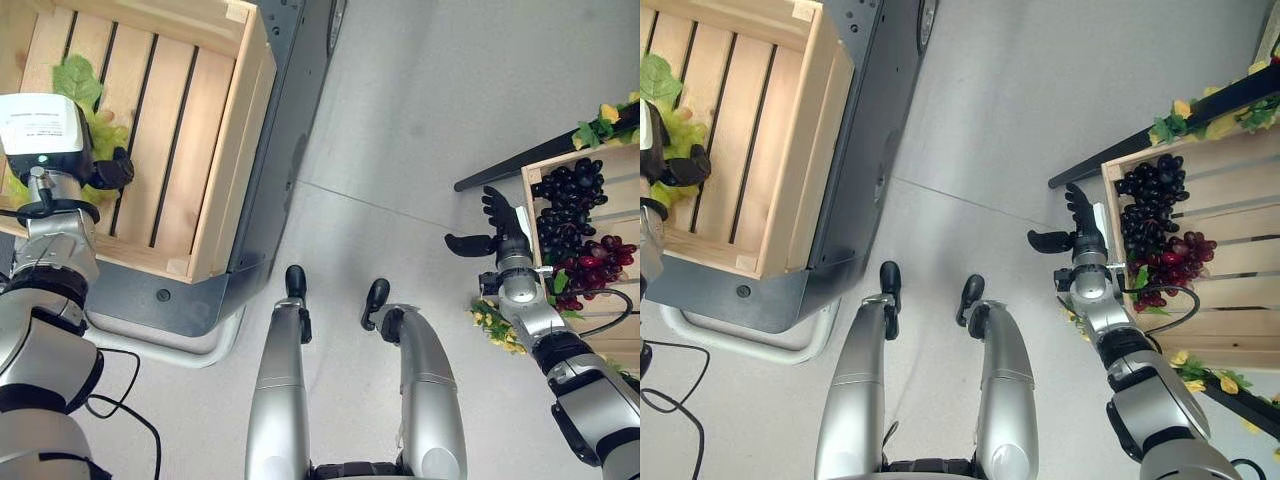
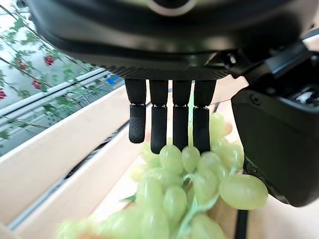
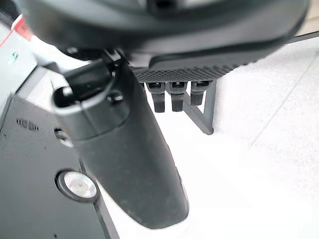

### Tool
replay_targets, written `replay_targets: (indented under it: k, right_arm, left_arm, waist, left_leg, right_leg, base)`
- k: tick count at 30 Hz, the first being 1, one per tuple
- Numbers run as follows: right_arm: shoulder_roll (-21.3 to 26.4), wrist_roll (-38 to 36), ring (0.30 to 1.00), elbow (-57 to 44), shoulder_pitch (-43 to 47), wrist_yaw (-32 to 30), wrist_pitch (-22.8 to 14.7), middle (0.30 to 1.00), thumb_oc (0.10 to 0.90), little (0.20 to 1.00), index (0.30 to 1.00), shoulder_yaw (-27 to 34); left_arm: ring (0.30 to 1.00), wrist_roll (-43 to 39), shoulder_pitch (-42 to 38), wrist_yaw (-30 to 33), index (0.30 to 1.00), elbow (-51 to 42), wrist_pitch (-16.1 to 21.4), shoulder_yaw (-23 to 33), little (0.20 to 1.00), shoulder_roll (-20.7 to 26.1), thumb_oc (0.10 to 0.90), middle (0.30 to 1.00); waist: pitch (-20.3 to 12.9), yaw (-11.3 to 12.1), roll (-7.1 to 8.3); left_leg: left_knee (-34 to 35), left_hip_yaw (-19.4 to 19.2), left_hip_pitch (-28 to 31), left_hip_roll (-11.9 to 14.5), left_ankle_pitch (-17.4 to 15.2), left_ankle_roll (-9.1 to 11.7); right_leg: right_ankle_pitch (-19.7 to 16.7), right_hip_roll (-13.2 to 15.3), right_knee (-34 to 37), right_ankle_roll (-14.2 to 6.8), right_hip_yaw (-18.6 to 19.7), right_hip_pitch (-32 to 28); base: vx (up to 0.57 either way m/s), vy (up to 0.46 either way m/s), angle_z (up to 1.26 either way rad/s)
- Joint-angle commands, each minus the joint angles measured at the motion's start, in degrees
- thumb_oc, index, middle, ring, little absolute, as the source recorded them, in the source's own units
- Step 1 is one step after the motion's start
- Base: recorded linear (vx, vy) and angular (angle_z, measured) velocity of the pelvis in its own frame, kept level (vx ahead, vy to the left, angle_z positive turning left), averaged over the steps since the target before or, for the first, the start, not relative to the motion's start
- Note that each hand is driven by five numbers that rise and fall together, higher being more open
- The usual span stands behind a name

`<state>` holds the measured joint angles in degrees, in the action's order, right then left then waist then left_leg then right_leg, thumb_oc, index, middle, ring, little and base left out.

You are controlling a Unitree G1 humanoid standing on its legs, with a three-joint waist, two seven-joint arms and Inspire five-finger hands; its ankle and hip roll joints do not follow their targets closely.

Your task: Pick up the fruits from the basket on one side to the basket on the other side

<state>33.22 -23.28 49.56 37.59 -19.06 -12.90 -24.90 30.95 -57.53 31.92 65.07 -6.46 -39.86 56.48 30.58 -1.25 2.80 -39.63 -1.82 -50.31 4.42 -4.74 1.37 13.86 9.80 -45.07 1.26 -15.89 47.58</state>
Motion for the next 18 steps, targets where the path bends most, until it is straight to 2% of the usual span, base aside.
replay_targets:
  k: [1,10,18]
  right_arm:
    - [4.3,-3.8,0.9,-1.6,-2.3,-1.5,-5.7,0.9,0.8,0.9,0.9,7.0]
    - [3.3,-3.9,0.9,-1.6,-3.9,-1.2,-5.8,0.9,0.8,0.9,0.9,8.5]
    - [1.9,-2.9,0.9,-2.7,-5.9,-1.9,-5.5,0.9,0.8,0.9,0.9,9.6]
  left_arm:
    - [0.3,-2.6,3.8,1.8,0.3,-2.0,-0.2,4.1,0.3,2.2,0.4,0.3]
    - [0.3,-6.3,5.6,4.1,0.3,-4.1,0.6,6.3,0.3,2.4,0.4,0.3]
    - [0.3,-13.3,9.0,8.2,0.3,-6.5,4.5,12.5,0.3,1.9,0.4,0.3]
  waist:
    - [-0.8,1.7,-0.56]
    - [-0.8,1.5,-2.06]
    - [-0.8,1.4,-3.78]
  left_leg:
    - [3.5,-4.4,8.8,-2.2,-5.5,-2.4]
    - [3.6,-4.4,13.4,-2.9,-6.3,-2.5]
    - [4.5,-4.6,18.8,-3.8,-6.7,-2.6]
  right_leg:
    - [0.6,-3.0,2.8,0.6,2.1,-7.4]
    - [1.3,-2.7,3.1,0.6,2.6,-11.6]
    - [2.0,-2.2,3.5,0.7,3.4,-16.1]
  base:
    - [0.0,0.0,0.0]
    - [0.0,-0.007,-0.03]
    - [0.0,0.002,-0.02]
